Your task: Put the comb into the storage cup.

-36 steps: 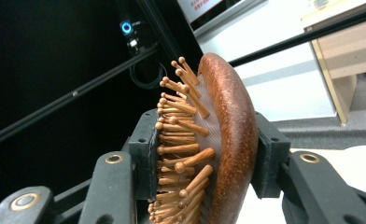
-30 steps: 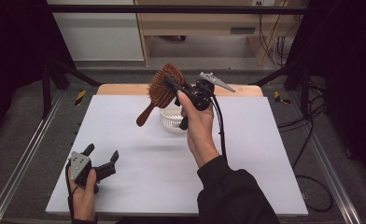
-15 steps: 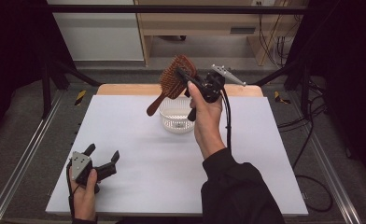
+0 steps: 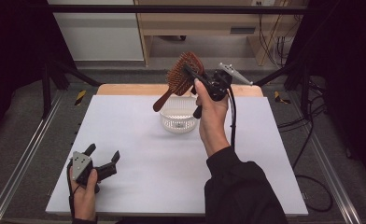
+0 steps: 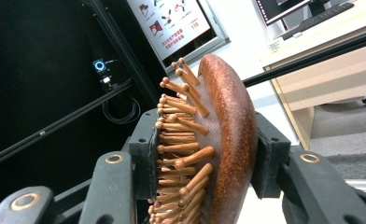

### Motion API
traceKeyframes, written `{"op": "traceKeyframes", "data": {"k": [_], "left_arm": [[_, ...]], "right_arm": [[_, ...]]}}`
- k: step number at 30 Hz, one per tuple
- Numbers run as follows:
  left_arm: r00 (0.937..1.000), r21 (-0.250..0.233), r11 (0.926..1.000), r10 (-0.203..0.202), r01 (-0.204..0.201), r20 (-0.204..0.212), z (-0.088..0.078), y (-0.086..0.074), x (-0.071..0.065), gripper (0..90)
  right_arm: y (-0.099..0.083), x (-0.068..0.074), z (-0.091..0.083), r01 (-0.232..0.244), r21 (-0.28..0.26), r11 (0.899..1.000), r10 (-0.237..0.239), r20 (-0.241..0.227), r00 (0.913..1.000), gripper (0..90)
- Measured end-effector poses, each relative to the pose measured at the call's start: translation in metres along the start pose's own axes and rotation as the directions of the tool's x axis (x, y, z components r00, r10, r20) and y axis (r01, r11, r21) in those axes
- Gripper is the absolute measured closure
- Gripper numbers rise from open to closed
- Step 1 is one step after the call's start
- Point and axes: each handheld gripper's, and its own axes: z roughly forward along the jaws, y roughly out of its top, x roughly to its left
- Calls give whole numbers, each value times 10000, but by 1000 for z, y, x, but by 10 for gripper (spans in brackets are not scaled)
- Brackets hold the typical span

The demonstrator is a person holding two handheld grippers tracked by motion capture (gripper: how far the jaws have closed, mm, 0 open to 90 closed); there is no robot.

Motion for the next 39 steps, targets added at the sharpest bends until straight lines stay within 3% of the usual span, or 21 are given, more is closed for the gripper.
{"op": "traceKeyframes", "data": {"k": [26,39], "left_arm": [[10000,-126,9999,-9,9,-32,0,0,3,41],[10000,-159,9999,48,-48,-4,-1,0,3,41]], "right_arm": [[8,-26,-19,261,-501,9984,-220,809,9965,530],[-5,-41,-18,109,-465,9989,-55,1145,9934,529]]}}
